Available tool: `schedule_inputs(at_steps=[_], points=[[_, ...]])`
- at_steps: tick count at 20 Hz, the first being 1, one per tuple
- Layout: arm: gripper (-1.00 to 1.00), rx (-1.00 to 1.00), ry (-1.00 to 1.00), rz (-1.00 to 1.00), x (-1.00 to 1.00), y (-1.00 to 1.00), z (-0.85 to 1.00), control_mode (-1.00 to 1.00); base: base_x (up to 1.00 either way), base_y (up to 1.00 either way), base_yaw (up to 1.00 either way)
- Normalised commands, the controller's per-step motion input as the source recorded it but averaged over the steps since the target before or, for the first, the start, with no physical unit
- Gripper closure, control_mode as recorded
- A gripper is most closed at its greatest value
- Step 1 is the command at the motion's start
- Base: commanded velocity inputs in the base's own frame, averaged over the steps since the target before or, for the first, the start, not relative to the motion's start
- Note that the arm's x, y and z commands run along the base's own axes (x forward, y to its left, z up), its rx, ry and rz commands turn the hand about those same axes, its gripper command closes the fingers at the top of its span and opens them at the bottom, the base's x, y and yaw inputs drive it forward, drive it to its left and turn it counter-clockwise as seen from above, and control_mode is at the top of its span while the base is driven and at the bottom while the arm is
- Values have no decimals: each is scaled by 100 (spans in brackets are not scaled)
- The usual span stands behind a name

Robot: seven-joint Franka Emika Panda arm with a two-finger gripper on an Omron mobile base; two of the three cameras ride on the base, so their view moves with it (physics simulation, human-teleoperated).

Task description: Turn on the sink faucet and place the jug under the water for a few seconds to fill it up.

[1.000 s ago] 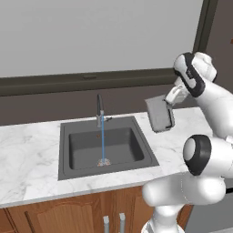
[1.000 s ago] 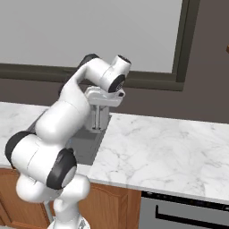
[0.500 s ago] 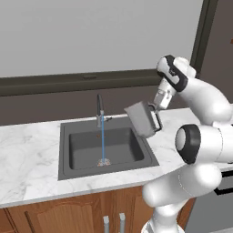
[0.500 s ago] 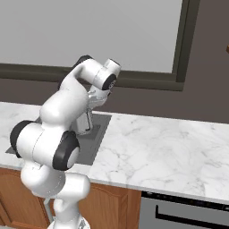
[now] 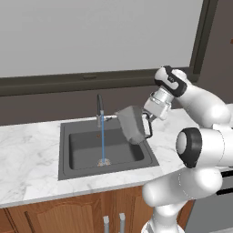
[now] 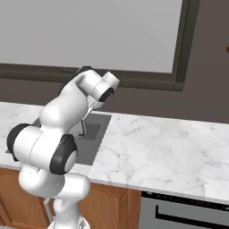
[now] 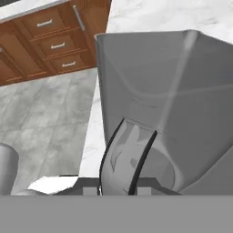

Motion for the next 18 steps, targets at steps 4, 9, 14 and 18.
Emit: schedule_inputs(at_steps=[4,9,14,18], points=[[100,26,-19,0,-8,22,-16,-100,0,0,0],[100,8,-6,0,0,9,-3,-100,0,0,0],[100,0,1,0,0,3,-24,-100,0,0,0],[100,0,0,0,0,11,-11,-100,0,0,0]])
